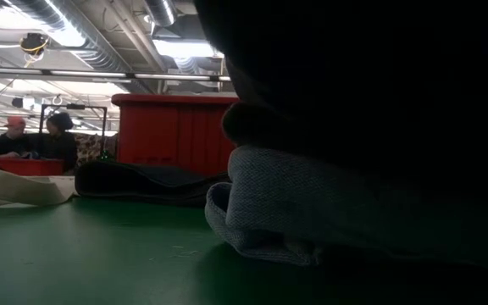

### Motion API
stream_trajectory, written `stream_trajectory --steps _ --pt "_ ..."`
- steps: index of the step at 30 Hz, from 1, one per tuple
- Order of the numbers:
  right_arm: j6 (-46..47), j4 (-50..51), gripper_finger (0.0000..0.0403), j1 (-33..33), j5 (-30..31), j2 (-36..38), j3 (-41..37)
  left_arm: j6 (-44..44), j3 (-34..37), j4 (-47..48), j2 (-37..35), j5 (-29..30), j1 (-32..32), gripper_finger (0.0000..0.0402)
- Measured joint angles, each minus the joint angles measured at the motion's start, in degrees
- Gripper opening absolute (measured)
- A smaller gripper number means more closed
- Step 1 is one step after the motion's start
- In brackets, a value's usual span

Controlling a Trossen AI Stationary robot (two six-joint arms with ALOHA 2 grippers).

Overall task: Fold Laundry from Bin
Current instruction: Fold the dark blue jeans

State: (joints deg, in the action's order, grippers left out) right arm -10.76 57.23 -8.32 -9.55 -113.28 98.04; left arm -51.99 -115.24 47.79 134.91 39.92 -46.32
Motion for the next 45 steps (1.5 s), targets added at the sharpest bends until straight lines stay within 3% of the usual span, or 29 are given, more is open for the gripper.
stream_trajectory --steps 13,21,28,32,38,45 --pt "1.5 0.1 0.0002 -2.1 0.8 0.0 0.0 -0.1 0.0 -0.5 0.0 -4.1 -0.1 0.0014" --pt "1.8 0.5 0.0012 -2.1 1.1 0.0 0.0 0.0 0.0 -1.2 0.0 -8.2 0.4 0.0072" --pt "1.9 1.5 0.0075 -2.3 1.0 0.0 0.0 0.0 0.0 -1.8 0.0 -10.8 0.5 0.0139" --pt "1.9 2.2 0.0124 -2.3 1.0 0.0 0.3 0.3 0.0 -1.8 0.0 -10.5 0.5 0.0149" --pt "1.0 10.6 0.0151 -2.2 1.0 0.4 6.9 4.9 0.0 -1.8 -0.6 -9.7 0.7 0.0128" --pt "-1.7 19.7 0.0150 -2.2 2.6 2.3 21.7 6.2 0.0 -1.0 -4.2 -9.1 3.2 0.0110"
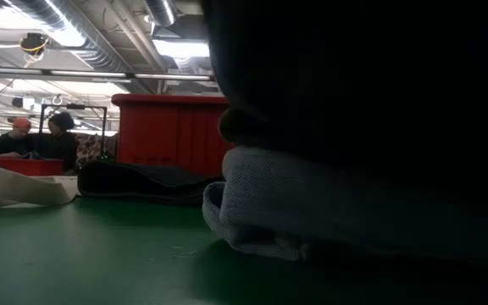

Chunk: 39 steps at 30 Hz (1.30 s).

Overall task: Fold Laundry from Bin
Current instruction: Fold the dark blue jeans

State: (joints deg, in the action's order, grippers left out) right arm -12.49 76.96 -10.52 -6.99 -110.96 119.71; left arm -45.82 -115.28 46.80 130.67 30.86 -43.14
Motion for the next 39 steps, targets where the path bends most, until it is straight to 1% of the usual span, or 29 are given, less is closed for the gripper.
stream_trajectory --steps 3,7,8,12,13,16,19,21,23,26,28,30,33,36,39 --pt "-0.4 2.7 0.0150 0.0 0.0 1.4 5.6 1.8 0.0 1.2 -1.6 0.0 1.7 0.0108" --pt "-1.3 5.5 0.0150 0.0 0.0 5.1 9.6 8.6 0.0 1.3 -4.0 -1.1 4.3 0.0108" --pt "-1.3 6.2 0.0150 0.0 0.1 6.3 9.8 10.2 0.0 1.0 -4.6 -2.4 4.9 0.0108" --pt "-1.3 11.0 0.0150 0.0 0.2 10.9 9.7 13.3 0.0 0.7 -6.3 -14.6 6.9 0.0108" --pt "-1.3 12.3 0.0150 0.0 0.2 12.1 9.7 13.2 0.0 1.0 -6.6 -16.2 7.1 0.0108" --pt "-1.3 12.9 0.0150 0.0 0.3 16.0 8.8 13.4 0.0 1.3 -7.3 -16.4 7.9 0.0108" --pt "-0.8 12.7 0.0150 0.0 0.5 20.6 5.8 14.4 0.0 2.6 -8.9 -16.2 10.1 0.0108" --pt "0.7 12.7 0.0150 0.0 1.0 24.5 1.8 15.9 0.0 3.1 -9.9 -15.8 11.4 0.0108" --pt "3.1 11.4 0.0150 0.1 1.6 29.3 -3.9 18.2 0.0 3.5 -10.6 -15.6 13.1 0.0108" --pt "7.1 5.0 0.0150 0.1 1.8 37.7 -16.5 23.1 0.0 3.6 -11.5 -17.6 15.6 0.0107" --pt "10.0 -0.8 0.0150 0.1 0.9 43.5 -26.1 26.7 0.0 3.5 -11.7 -20.9 17.9 0.0108" --pt "12.1 -5.0 0.0150 0.1 -1.7 49.0 -35.3 29.2 0.0 3.5 -11.6 -24.4 20.3 0.0107" --pt "15.1 -9.7 0.0150 0.1 -7.9 55.2 -46.7 31.9 0.0 3.3 -11.5 -27.8 23.3 0.0108" --pt "14.9 -13.2 0.0150 0.1 -13.7 59.2 -55.6 34.0 0.0 3.2 -11.2 -29.0 25.9 0.0108" --pt "11.8 -14.7 0.0150 0.1 -16.8 60.9 -61.7 34.4 0.0 3.2 -11.2 -29.0 28.0 0.0108"
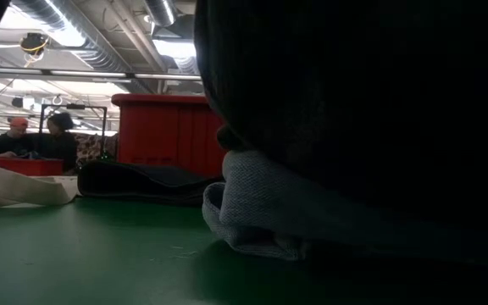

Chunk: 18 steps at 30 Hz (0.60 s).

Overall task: Fold Laundry from Bin
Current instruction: Fold the dark blue jeans

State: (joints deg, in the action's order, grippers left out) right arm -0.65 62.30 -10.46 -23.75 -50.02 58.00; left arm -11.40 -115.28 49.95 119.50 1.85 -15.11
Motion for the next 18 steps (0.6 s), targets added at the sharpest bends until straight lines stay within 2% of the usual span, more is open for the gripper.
stream_trajectory --steps 2,8,14,18 --pt "-3.1 0.2 0.0150 0.0 -1.7 0.1 -2.6 0.0 0.0 0.0 0.0 0.0 1.2 0.0108" --pt "-10.9 -0.8 0.0150 0.0 -11.9 -0.4 -7.2 0.0 0.0 -0.6 0.3 0.0 2.2 0.0108" --pt "-14.7 -6.7 0.0150 0.5 -13.3 -0.5 -11.5 0.0 0.1 -3.2 2.1 -0.6 2.0 0.0108" --pt "-14.8 -12.8 0.0150 4.5 -13.3 -1.0 -14.2 0.0 0.1 -4.2 3.5 -4.6 2.0 0.0108"
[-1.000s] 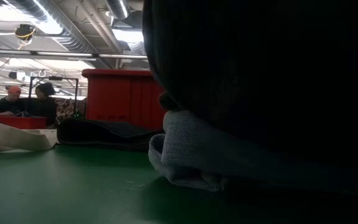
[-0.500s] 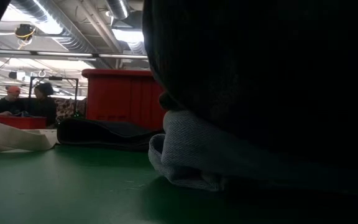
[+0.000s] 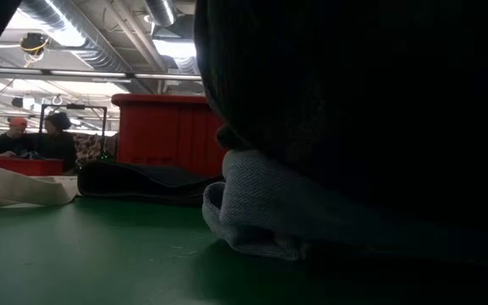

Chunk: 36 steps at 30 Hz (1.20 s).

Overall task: Fold Laundry from Bin
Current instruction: Fold the dark blue jeans

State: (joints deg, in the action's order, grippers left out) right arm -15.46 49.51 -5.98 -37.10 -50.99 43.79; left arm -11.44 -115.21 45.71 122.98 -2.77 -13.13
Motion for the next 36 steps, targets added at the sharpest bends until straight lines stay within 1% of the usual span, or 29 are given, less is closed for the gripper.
stream_trajectory --steps 2,6,11,13,14,15,19,22,28,34,36 --pt "0.0 -2.4 0.0150 3.1 0.0 -0.6 -0.5 0.0 0.0 -0.7 0.8 -1.4 0.0 0.0108" --pt "-0.1 -6.6 0.0150 9.0 1.7 -2.1 -0.5 0.0 0.0 -1.3 1.4 -1.5 0.0 0.0108" --pt "-0.1 -10.1 0.0150 14.0 11.4 -5.0 -0.5 -0.4 0.0 -2.9 1.5 -1.6 -0.1 0.0108" --pt "-0.1 -10.2 0.0150 14.8 13.8 -6.1 -0.5 -0.5 0.0 -3.5 1.5 -1.7 -0.4 0.0108" --pt "-0.1 -10.2 0.0150 14.8 13.9 -6.5 -0.5 -0.5 0.0 -3.8 1.5 -1.8 -0.5 0.0108" --pt "-0.1 -10.1 0.0150 14.8 13.1 -7.0 -0.5 -0.5 0.0 -4.1 1.5 -2.2 -0.7 0.0108" --pt "-0.2 -9.9 0.0150 14.6 6.9 -7.4 -0.5 -0.5 0.0 -5.2 1.5 -3.4 -1.6 0.0108" --pt "-1.8 -9.8 0.0149 14.6 4.2 -7.4 -0.5 -0.5 0.0 -5.2 1.5 -3.4 -2.4 0.0108" --pt "-3.1 -8.3 0.0149 14.6 3.4 -7.9 -0.5 -0.6 0.1 -5.2 1.5 -2.3 -3.2 0.0108" --pt "-4.8 -6.9 0.0149 14.6 2.4 -7.8 -0.5 -2.7 3.7 -6.3 1.5 -2.3 -3.0 0.0108" --pt "-6.0 -7.0 0.0142 14.6 1.5 -7.8 -0.5 -3.4 5.7 -8.0 1.5 -2.3 -2.9 0.0108"
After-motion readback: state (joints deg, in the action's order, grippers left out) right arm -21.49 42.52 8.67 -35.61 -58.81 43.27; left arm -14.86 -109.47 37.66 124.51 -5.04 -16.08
